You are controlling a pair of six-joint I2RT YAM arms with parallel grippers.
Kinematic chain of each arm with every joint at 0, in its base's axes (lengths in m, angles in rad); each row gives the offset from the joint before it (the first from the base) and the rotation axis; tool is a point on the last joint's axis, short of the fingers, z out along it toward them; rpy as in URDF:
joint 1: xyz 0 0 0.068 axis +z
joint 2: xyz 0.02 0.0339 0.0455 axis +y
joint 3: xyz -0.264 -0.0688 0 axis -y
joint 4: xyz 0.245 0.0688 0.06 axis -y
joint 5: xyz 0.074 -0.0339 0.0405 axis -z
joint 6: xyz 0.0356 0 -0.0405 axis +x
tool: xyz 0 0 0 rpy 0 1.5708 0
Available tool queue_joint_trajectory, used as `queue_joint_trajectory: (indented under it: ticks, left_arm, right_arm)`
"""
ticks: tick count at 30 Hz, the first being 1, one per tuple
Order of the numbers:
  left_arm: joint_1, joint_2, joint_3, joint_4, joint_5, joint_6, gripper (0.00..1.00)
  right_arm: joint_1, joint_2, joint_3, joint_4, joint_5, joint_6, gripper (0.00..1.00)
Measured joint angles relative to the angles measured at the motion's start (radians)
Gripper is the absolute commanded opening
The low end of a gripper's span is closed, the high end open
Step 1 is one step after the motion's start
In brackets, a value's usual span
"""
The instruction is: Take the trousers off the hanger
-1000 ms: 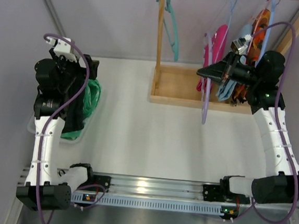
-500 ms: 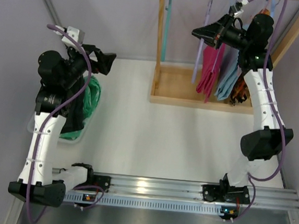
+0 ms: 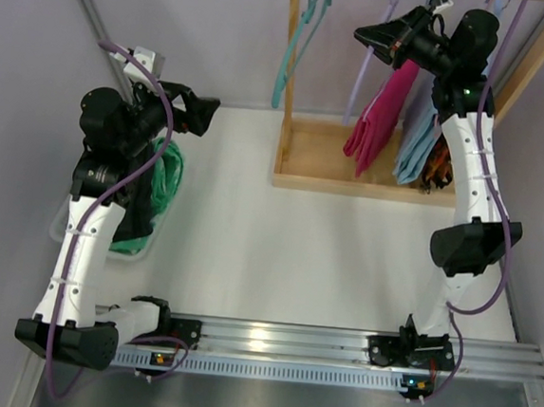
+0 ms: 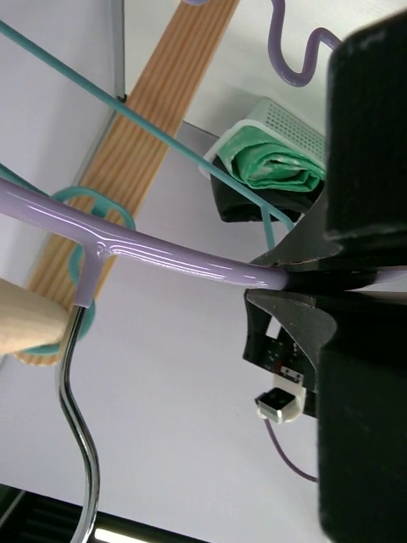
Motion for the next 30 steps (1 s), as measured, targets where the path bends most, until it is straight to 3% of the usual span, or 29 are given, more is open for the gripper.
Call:
queue_joint_trajectory:
  ticks: [10, 13, 16, 26, 28, 29, 30]
  left_arm:
    - [0.0, 0.014, 0.0, 0.0, -0.004, -0.008, 0.99]
    - [0.0, 0.015, 0.0, 0.0, -0.005, -0.009, 0.98]
    - [0.0, 0.015, 0.0, 0.0, -0.005, -0.009, 0.99]
    - [-0.005, 0.019, 0.0, 0.0, -0.005, -0.007, 0.99]
    - [-0.006, 0.019, 0.0, 0.0, -0.005, -0.003, 0.99]
    - [-0.006, 0.019, 0.0, 0.0, -0.005, -0.003, 0.99]
    - [-0.006, 0.019, 0.0, 0.0, -0.005, -0.003, 0.99]
  right_arm:
    - [0.003, 0.061, 0.005, -0.056, 0.122, -0.062, 0.0]
    - [0.006, 0.061, 0.006, -0.056, 0.13, -0.07, 0.08]
    - [0.01, 0.062, 0.007, -0.055, 0.134, -0.077, 0.0]
    - [0.06, 0.084, 0.008, -0.006, 0.166, -0.084, 0.01]
    - [0.069, 0.087, 0.008, 0.003, 0.172, -0.084, 0.09]
    - [0.072, 0.087, 0.008, 0.006, 0.175, -0.081, 0.24]
    - [0.075, 0.087, 0.008, 0.006, 0.177, -0.079, 0.33]
